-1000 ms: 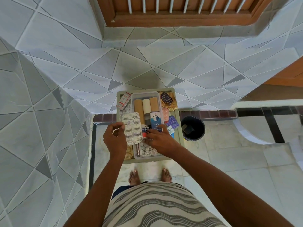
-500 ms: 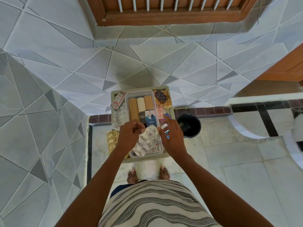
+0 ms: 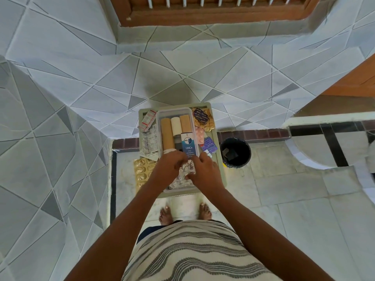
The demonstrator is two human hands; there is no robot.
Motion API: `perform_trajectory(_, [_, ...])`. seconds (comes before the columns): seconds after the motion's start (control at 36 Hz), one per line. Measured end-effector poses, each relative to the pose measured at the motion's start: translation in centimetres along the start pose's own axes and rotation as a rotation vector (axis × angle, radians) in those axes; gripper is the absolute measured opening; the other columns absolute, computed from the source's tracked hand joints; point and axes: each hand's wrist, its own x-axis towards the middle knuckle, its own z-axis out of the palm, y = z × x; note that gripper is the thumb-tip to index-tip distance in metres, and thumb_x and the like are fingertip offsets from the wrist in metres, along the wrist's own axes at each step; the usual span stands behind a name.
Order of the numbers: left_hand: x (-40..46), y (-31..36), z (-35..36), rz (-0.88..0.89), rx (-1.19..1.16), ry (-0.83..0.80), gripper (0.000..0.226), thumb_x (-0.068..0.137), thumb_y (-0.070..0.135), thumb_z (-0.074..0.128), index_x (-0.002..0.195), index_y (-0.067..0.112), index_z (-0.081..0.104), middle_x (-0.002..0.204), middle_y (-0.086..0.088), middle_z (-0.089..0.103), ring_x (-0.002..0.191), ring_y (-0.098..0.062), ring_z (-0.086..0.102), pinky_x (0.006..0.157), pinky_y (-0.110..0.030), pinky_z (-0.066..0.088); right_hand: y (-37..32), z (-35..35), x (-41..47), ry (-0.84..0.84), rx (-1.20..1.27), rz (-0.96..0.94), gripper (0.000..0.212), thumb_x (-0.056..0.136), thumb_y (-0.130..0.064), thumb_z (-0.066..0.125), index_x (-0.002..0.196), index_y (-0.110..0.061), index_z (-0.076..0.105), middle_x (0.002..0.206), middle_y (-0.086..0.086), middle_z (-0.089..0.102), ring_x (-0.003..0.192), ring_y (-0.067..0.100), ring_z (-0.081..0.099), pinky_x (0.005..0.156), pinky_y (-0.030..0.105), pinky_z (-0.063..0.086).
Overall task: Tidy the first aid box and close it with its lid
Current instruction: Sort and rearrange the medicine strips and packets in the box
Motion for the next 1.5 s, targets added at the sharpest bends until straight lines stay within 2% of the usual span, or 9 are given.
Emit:
perform_trajectory(0.53, [-3.9, -0.5, -0.4, -0.006, 0.483, -0.359, 0.049, 0.075, 0.006, 0.079, 0.12, 0.019, 0.069, 0.127, 0.004, 0.067, 0.111, -0.022, 0.067, 0.092, -0.041, 0.057, -0.1, 0.3, 0.6, 0.066, -0.322, -0.114, 0.056, 0.051, -0.046, 0.094, 0.096, -0.019, 0.072, 0.105, 0.004, 0.063, 0.099, 0.026, 0.057, 0.079, 0.046, 0.044])
perform_trajectory(0.75, [-4.5, -0.3, -0.4, 0.025, 0.673, -0.393, 0.046, 0.051, 0.016, 0.095, 0.094, 0.022, 0.078, 0.102, 0.005, 0.077, 0.084, -0.021, 0.075, 0.068, -0.039, 0.063, 0.0, 0.2, 0.2, 0.062, -0.391, -0.171, 0.031, 0.058, -0.034, 0.091, 0.081, -0.021, 0.074, 0.088, -0.004, 0.071, 0.103, 0.024, 0.058, 0.083, 0.045, 0.037])
perform_trajectory(0.92, [-3.8, 0.2, -0.2, 0.006, 0.752, -0.448, 0.036, 0.056, 0.016, 0.089, 0.089, 0.025, 0.076, 0.086, 0.001, 0.077, 0.072, -0.023, 0.074, 0.063, -0.035, 0.06, -0.4, 0.3, 0.2, 0.041, -0.406, -0.176, 0.034, 0.046, -0.032, 0.098, 0.064, -0.021, 0.071, 0.066, -0.005, 0.069, 0.089, 0.023, 0.062, 0.082, 0.042, 0.029])
perform_trajectory(1.0, [-3.3, 0.4, -0.2, 0.005, 0.756, -0.446, 0.033, 0.073, 0.014, 0.078, 0.104, 0.024, 0.072, 0.103, -0.002, 0.075, 0.088, -0.026, 0.074, 0.074, -0.038, 0.058, -0.1, 0.4, 0.3, 0.045, -0.375, -0.174, 0.033, 0.049, -0.038, 0.097, 0.062, -0.022, 0.07, 0.063, -0.007, 0.069, 0.086, 0.022, 0.062, 0.081, 0.041, 0.028])
perform_trajectory(1.08, [-3.4, 0.1, -0.3, 0.04, 0.657, -0.386, 0.033, 0.08, 0.013, 0.072, 0.113, 0.021, 0.069, 0.118, -0.001, 0.071, 0.104, -0.026, 0.07, 0.083, -0.04, 0.056, 0.8, 0.4, -0.1, 0.154, -0.291, -0.186, 0.028, 0.065, -0.044, 0.089, 0.07, -0.022, 0.071, 0.073, -0.009, 0.072, 0.08, 0.02, 0.061, 0.078, 0.039, 0.028])
perform_trajectory(1.19, [-4.5, -0.3, -1.0, 0.016, 0.441, -0.185, 0.032, 0.08, 0.016, 0.077, 0.112, 0.017, 0.07, 0.114, -0.004, 0.074, 0.098, -0.025, 0.072, 0.081, -0.04, 0.06, 3.1, -0.1, -0.6, 0.372, -0.017, -0.173, 0.02, 0.082, -0.038, 0.077, 0.092, -0.02, 0.076, 0.099, -0.006, 0.076, 0.087, 0.019, 0.065, 0.079, 0.038, 0.039])
perform_trajectory(1.36, [-5.9, -0.9, -1.9, -0.192, 0.002, 0.236, 0.019, 0.089, 0.008, 0.072, 0.108, 0.01, 0.074, 0.107, -0.006, 0.075, 0.094, -0.017, 0.069, 0.086, -0.029, 0.054, 4.7, -1.5, 0.1, 0.349, 0.441, 0.072, 0.015, 0.087, -0.021, 0.076, 0.097, -0.01, 0.075, 0.097, 0.003, 0.073, 0.087, 0.017, 0.066, 0.08, 0.038, 0.057])
perform_trajectory(1.44, [-6.1, -1.3, -2.2, -0.338, -0.028, 0.371, 0.013, 0.091, 0.01, 0.069, 0.104, 0.011, 0.073, 0.104, -0.006, 0.075, 0.09, -0.01, 0.065, 0.084, -0.01, 0.044, 5.9, -1.2, 1.5, 0.321, 0.469, 0.246, 0.017, 0.093, -0.02, 0.07, 0.106, -0.01, 0.072, 0.105, 0.003, 0.068, 0.091, 0.013, 0.065, 0.085, 0.041, 0.058])
perform_trajectory(1.5, [-6.2, -2.2, -2.1, -0.442, -0.062, 0.445, 0.011, 0.094, 0.011, 0.065, 0.104, 0.011, 0.07, 0.104, -0.005, 0.074, 0.09, -0.011, 0.066, 0.083, -0.012, 0.049, 6.9, -0.4, 2.8, 0.301, 0.404, 0.312, 0.023, 0.093, -0.027, 0.068, 0.111, -0.013, 0.069, 0.11, 0.003, 0.065, 0.096, 0.016, 0.063, 0.087, 0.041, 0.057])
